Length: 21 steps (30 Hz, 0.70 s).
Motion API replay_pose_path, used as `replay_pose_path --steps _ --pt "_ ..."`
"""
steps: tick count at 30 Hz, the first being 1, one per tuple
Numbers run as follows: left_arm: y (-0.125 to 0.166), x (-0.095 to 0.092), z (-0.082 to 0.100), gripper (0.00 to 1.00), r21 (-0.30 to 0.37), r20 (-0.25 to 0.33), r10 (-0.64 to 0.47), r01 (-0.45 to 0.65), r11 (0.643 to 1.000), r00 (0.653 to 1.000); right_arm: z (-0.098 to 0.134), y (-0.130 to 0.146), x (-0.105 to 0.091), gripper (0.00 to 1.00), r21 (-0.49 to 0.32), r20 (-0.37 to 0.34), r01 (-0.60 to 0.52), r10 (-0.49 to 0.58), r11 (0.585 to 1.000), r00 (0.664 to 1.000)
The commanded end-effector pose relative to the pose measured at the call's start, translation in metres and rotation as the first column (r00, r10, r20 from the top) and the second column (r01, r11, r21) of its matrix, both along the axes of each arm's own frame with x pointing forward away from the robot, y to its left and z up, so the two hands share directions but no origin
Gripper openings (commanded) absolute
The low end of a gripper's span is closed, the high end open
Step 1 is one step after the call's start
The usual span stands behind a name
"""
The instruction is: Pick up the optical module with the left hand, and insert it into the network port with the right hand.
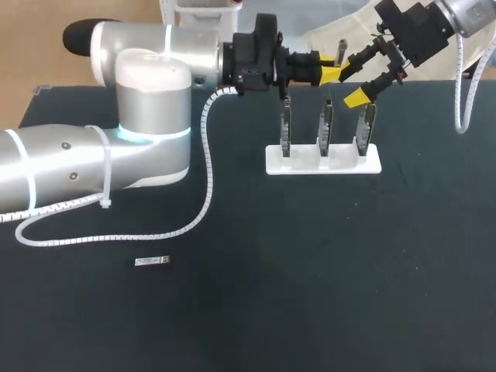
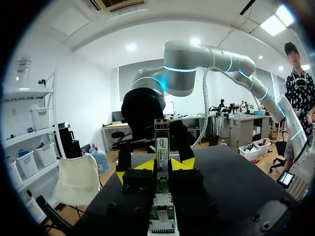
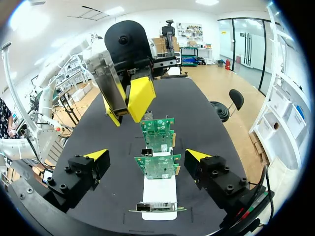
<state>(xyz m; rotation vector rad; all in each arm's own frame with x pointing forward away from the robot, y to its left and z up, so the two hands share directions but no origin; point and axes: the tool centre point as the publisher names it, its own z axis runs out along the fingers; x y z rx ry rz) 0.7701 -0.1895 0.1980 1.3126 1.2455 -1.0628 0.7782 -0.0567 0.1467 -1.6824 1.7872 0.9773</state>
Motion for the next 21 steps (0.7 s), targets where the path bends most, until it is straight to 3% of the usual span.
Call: replay_pose_path --steps 1,21 --pt "0.001 0.000 -0.002 0.00 0.013 -0.013 -0.002 0.002 1.000 1.000 0.000 0.000 -0.003 1.00 -0.001 0.004 0.004 -0.004 1.000 1.000" --pt "0.001 -0.002 -0.019 0.00 0.022 -0.069 0.002 -0.001 1.000 0.998 0.000 0.000 -0.003 1.00 -0.001 0.004 0.004 -0.004 1.000 1.000"
